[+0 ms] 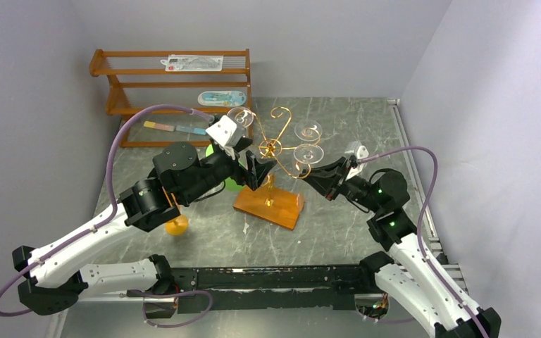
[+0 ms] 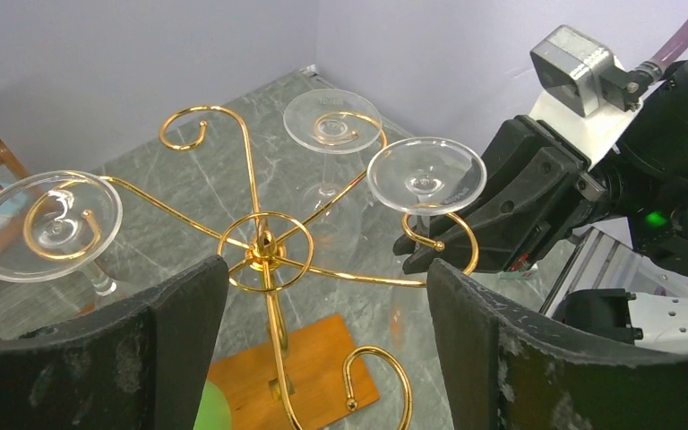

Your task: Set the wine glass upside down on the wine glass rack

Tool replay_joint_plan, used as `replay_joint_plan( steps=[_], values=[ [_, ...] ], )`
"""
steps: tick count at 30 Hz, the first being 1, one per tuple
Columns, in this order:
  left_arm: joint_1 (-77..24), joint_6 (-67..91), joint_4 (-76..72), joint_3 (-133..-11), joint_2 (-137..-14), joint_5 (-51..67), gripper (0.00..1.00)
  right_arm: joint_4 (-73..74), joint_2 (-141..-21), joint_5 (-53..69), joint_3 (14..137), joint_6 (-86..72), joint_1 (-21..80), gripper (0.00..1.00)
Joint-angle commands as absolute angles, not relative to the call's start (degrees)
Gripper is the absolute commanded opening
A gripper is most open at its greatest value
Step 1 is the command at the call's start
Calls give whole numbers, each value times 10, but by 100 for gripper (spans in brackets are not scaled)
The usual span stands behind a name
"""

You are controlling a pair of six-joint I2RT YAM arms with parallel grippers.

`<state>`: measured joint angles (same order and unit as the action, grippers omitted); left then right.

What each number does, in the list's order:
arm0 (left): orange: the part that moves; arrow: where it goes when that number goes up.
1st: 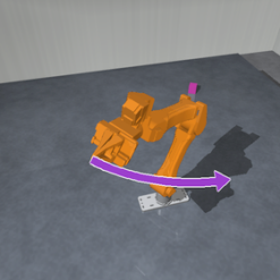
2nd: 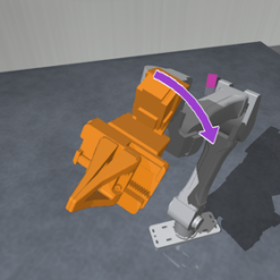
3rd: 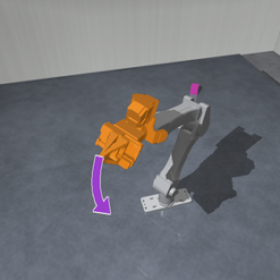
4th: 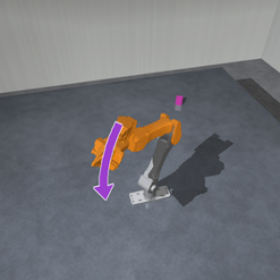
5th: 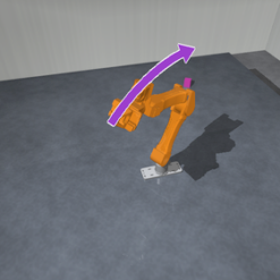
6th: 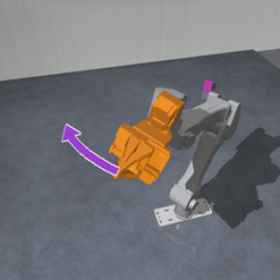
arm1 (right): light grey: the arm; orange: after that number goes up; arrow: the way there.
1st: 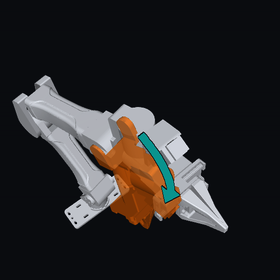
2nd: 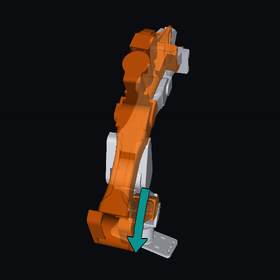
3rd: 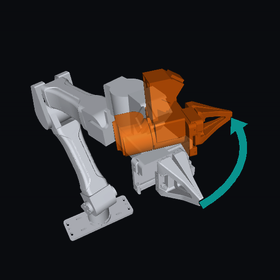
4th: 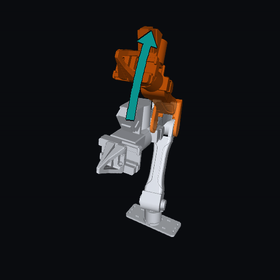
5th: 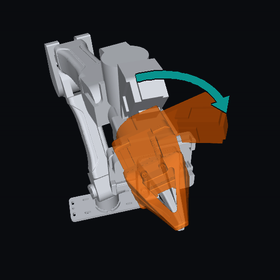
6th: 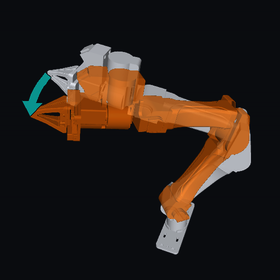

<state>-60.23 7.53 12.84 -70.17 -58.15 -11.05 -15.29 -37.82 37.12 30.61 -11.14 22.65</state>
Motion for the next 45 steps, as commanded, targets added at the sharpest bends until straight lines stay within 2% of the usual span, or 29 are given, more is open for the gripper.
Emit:
replay_joint_plan(
  steps=[1, 11, 20, 31, 45],
  values=[
    [-605, 64, 139, -707, -587, -120, 85, -227, -384, 361, 298, -87, 257, 0],
    [-605, 65, 145, -708, -589, -124, 85, -277, -419, 327, 285, -73, 303, 0],
    [-605, 71, 134, -701, -576, -145, 85, -300, -433, 350, 281, -86, 313, 0],
    [-605, 77, 127, -697, -564, -171, 85, -298, -393, 367, 261, -83, 316, 0],
    [-605, 92, 130, -704, -569, -167, 86, -267, -332, 332, 249, -85, 316, 0]
  ],
)
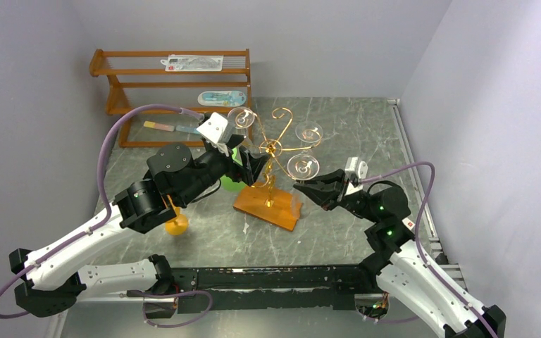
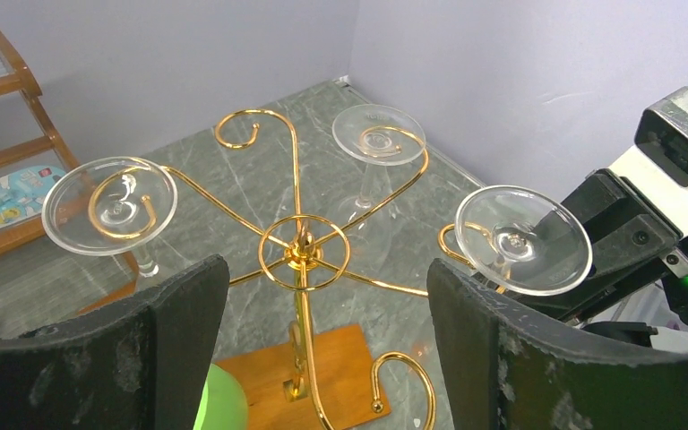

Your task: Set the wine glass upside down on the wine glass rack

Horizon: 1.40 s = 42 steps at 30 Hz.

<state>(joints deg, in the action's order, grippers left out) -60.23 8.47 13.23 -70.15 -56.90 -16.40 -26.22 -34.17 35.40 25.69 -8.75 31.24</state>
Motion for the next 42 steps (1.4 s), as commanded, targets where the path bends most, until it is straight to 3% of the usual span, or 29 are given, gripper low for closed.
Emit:
replay_joint_plan(
  steps=[1, 13, 31, 42],
  values=[
    [-605, 92, 131, -704, -568, -168, 86, -264, -330, 323, 249, -85, 316, 0],
    [-605, 92, 145, -708, -567, -187, 86, -225, -359, 261, 258, -70, 316, 1],
    [-605, 68, 168, -730, -572, -269, 90, -179, -353, 266, 270, -88, 316, 45],
    [-597, -40, 253, -799, -597, -527, 92, -145, -295, 207, 261, -94, 316, 62]
  ],
)
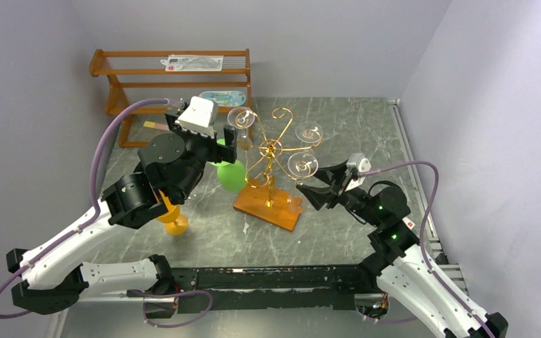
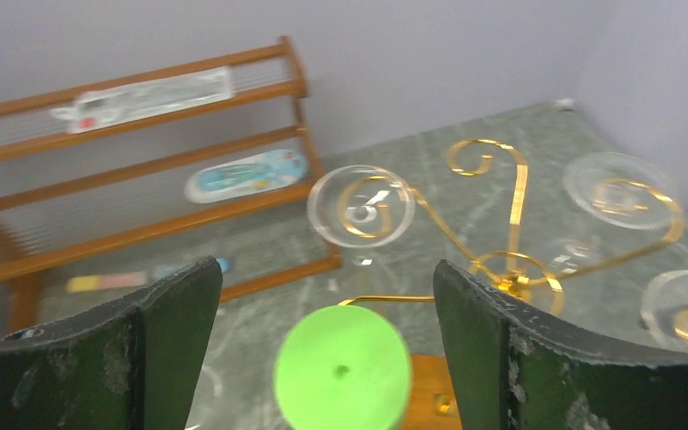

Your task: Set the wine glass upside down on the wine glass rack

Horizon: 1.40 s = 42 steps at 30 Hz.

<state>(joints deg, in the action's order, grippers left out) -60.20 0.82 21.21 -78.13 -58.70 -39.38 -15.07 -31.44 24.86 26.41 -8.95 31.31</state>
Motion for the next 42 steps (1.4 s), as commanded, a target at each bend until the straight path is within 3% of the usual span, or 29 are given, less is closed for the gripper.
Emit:
replay_joint_plan(
  steps=[1, 4, 12, 17, 20, 23, 31, 37, 42],
  values=[
    [-590, -45, 256, -799, -599, -546, 93, -148, -291, 203, 259, -95, 316, 63],
    [-541, -48, 273, -811, -612, -548, 95, -146, -279, 198, 254, -97, 316, 66],
    [-340, 34, 358, -876, -699, -394, 95, -134, -227, 154, 239, -99, 316, 68],
    [-239, 106, 387, -895, -747, -319, 86, -122, -185, 90, 228, -117, 316, 68],
    [-195, 151, 381, -868, -768, -282, 78, -103, -172, -47, 220, -161, 316, 67],
    [-169, 185, 373, -837, -788, -234, 71, -64, -172, -155, 222, -216, 316, 65],
    [-167, 241, 369, -772, -783, -180, 66, -6, -164, -311, 230, -258, 316, 64],
    [-167, 260, 391, -739, -767, -177, 66, 24, -200, -354, 249, -271, 316, 64],
    [-167, 279, 406, -705, -746, -176, 58, 51, -244, -391, 266, -304, 315, 63]
  ],
)
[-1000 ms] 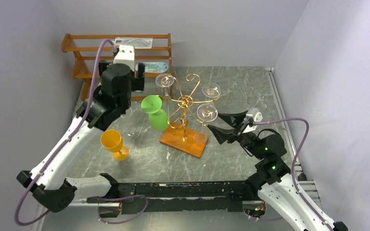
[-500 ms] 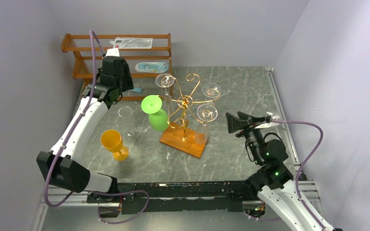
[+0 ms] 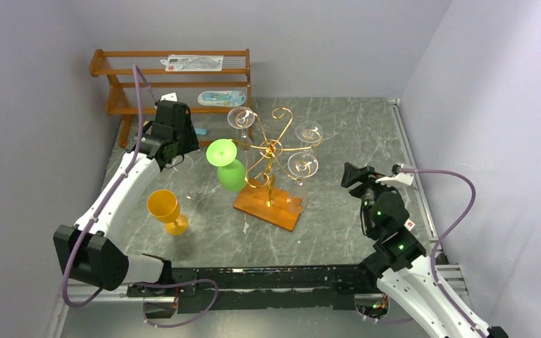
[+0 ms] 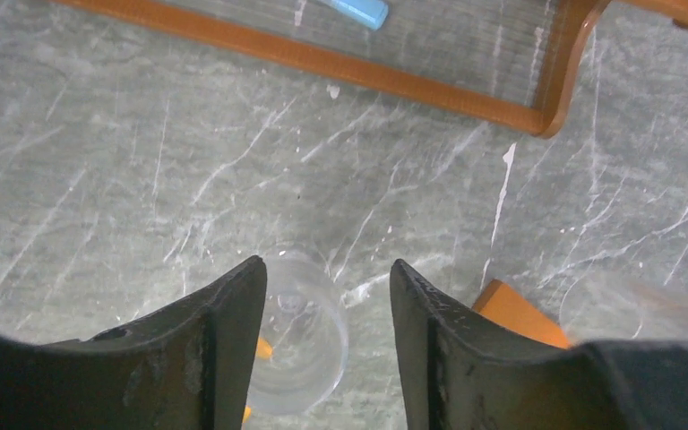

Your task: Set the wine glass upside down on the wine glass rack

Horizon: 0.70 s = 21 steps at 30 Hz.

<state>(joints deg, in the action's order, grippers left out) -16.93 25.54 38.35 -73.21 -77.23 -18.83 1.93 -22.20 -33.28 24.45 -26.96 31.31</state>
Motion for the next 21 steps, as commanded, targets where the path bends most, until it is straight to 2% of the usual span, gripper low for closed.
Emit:
replay_joint_plan(
  steps=[1, 7, 21],
  values=[
    [-167, 280, 405, -697, -742, -173, 56, 56, -250, -396, 268, -310, 315, 63],
    [-167, 284, 418, -687, -748, -136, 45, 68, -277, -416, 272, -339, 315, 62],
    [-167, 291, 395, -655, -772, -122, 41, 65, -288, -420, 265, -344, 315, 61]
  ],
)
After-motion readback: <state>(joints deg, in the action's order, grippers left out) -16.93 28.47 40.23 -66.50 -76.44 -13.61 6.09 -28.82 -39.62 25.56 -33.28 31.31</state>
